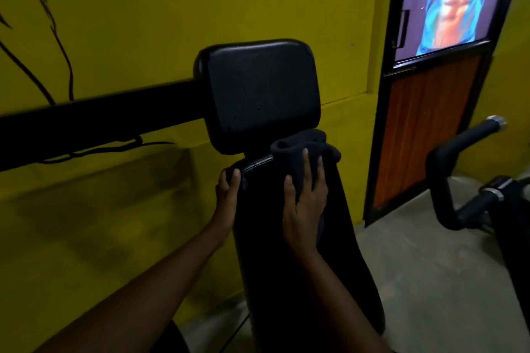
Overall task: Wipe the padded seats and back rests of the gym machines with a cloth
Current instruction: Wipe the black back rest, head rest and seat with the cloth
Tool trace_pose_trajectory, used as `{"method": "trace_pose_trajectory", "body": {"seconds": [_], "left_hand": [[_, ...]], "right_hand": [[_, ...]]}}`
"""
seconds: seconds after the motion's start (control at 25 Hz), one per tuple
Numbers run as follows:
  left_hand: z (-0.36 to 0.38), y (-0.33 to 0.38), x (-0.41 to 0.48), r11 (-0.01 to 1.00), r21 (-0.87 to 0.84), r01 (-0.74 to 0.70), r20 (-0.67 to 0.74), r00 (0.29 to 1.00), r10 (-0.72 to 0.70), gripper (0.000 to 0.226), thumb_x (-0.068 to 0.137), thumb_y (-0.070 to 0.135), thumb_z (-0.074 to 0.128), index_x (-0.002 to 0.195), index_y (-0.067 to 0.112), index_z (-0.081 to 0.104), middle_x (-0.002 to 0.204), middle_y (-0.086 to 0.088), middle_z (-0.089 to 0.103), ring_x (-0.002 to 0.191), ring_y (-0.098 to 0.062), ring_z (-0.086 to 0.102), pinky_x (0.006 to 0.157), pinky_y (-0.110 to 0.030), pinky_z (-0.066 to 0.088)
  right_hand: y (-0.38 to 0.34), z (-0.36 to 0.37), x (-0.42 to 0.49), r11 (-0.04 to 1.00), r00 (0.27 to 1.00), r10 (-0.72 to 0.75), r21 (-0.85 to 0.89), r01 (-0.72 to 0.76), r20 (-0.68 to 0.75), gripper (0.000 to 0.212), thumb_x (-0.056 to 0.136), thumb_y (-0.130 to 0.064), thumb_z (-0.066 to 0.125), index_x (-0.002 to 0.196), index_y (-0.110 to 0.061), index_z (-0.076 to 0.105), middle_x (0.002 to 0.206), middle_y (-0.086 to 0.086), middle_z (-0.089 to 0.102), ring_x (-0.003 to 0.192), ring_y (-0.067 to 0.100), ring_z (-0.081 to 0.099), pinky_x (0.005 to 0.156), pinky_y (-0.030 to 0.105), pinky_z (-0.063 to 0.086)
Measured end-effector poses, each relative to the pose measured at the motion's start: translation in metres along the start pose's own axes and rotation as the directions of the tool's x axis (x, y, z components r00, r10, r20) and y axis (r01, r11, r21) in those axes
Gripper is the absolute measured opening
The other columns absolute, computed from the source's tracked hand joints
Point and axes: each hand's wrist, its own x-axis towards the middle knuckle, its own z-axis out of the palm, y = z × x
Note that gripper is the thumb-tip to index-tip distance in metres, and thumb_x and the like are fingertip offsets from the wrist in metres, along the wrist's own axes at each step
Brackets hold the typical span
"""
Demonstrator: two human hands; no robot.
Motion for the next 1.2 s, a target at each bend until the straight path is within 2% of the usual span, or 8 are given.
{"method": "trace_pose_trajectory", "body": {"seconds": [0.12, 0.24, 0.36, 0.56, 0.72, 0.8, 0.96, 1.2], "left_hand": [[0.000, -0.001, -0.001, 0.994, -0.092, -0.060, 0.032, 0.997, 0.063, 0.059, 0.094, 0.049, 0.041, 0.141, 0.014, 0.033, 0.133, 0.011, 0.040, 0.121, -0.003, 0.041, 0.082, -0.003, 0.039], [-0.003, -0.007, 0.000, 0.994, -0.101, -0.048, 0.110, 0.992, 0.059, 0.062, 0.071, 0.070, 0.045, 0.120, 0.031, 0.049, 0.128, 0.010, 0.054, 0.110, 0.004, 0.055, 0.080, -0.012, 0.047], [-0.002, -0.010, 0.001, 0.993, -0.112, -0.030, 0.084, 0.996, 0.039, 0.063, 0.084, 0.058, 0.050, 0.137, 0.028, 0.036, 0.144, 0.004, 0.041, 0.125, -0.006, 0.047, 0.092, -0.016, 0.043], [-0.001, -0.009, 0.000, 0.999, -0.014, -0.045, 0.037, 0.998, 0.045, 0.105, 0.061, 0.083, 0.052, 0.144, 0.025, 0.027, 0.151, 0.001, 0.027, 0.140, -0.015, 0.028, 0.114, -0.042, 0.029], [0.004, -0.008, -0.002, 0.992, -0.106, -0.074, 0.044, 0.996, 0.079, 0.044, 0.079, 0.051, 0.061, 0.116, 0.030, 0.049, 0.118, 0.013, 0.055, 0.102, 0.010, 0.057, 0.082, -0.011, 0.047], [0.003, -0.006, -0.006, 0.996, -0.064, -0.060, 0.057, 0.996, 0.064, 0.059, 0.081, 0.059, 0.055, 0.131, 0.031, 0.039, 0.138, 0.007, 0.043, 0.122, 0.002, 0.048, 0.092, -0.013, 0.042], [0.003, -0.006, -0.006, 0.999, 0.050, 0.012, 0.009, 1.000, -0.012, 0.092, 0.074, 0.053, 0.050, 0.149, 0.023, 0.006, 0.156, 0.001, 0.011, 0.143, -0.013, 0.015, 0.103, -0.022, 0.022], [0.004, -0.005, -0.006, 0.997, 0.076, 0.000, 0.011, 1.000, -0.001, 0.078, 0.091, 0.041, 0.051, 0.149, 0.020, 0.003, 0.158, -0.001, 0.002, 0.145, -0.014, 0.005, 0.110, -0.026, 0.013]], "right_hand": [[0.017, 0.032, -0.006, 0.917, 0.971, -0.191, -0.327, 0.228, 0.141, 0.054, 0.089, -0.051, 0.032, 0.141, -0.040, 0.026, 0.154, 0.008, 0.024, 0.134, 0.024, 0.023, 0.098, 0.052, 0.033], [0.035, 0.056, -0.007, 0.802, 0.932, -0.300, -0.475, 0.363, 0.205, 0.053, 0.087, -0.054, 0.034, 0.138, -0.039, 0.031, 0.150, 0.002, 0.025, 0.132, 0.025, 0.027, 0.094, 0.051, 0.029], [0.048, 0.054, 0.018, 0.732, 0.883, -0.428, -0.498, 0.464, 0.194, 0.053, 0.082, -0.053, 0.039, 0.132, -0.038, 0.036, 0.144, -0.001, 0.030, 0.127, 0.024, 0.032, 0.092, 0.046, 0.024], [0.058, 0.044, 0.056, 0.856, 0.971, -0.240, -0.474, 0.203, -0.017, 0.045, 0.080, -0.047, 0.040, 0.123, -0.033, 0.042, 0.138, 0.006, 0.048, 0.122, 0.025, 0.031, 0.093, 0.058, 0.031], [0.040, 0.062, 0.016, 0.729, 0.857, -0.480, -0.458, 0.510, 0.189, 0.051, 0.077, -0.047, 0.040, 0.127, -0.035, 0.041, 0.137, -0.003, 0.039, 0.119, 0.023, 0.036, 0.090, 0.043, 0.025], [0.051, 0.053, 0.037, 0.703, 0.820, -0.525, -0.428, 0.569, 0.228, 0.049, 0.078, -0.047, 0.040, 0.125, -0.035, 0.041, 0.133, -0.005, 0.038, 0.118, 0.023, 0.036, 0.087, 0.041, 0.026], [0.071, 0.037, 0.070, 0.815, 0.925, -0.368, -0.448, 0.368, 0.091, 0.043, 0.080, -0.048, 0.041, 0.119, -0.032, 0.048, 0.126, 0.003, 0.054, 0.117, 0.025, 0.035, 0.089, 0.049, 0.034], [0.071, 0.039, 0.073, 0.916, 0.968, 0.119, -0.351, -0.193, -0.221, 0.055, 0.081, -0.054, 0.036, 0.131, -0.034, 0.048, 0.145, 0.001, 0.041, 0.128, 0.031, 0.036, 0.093, 0.054, 0.032]]}}
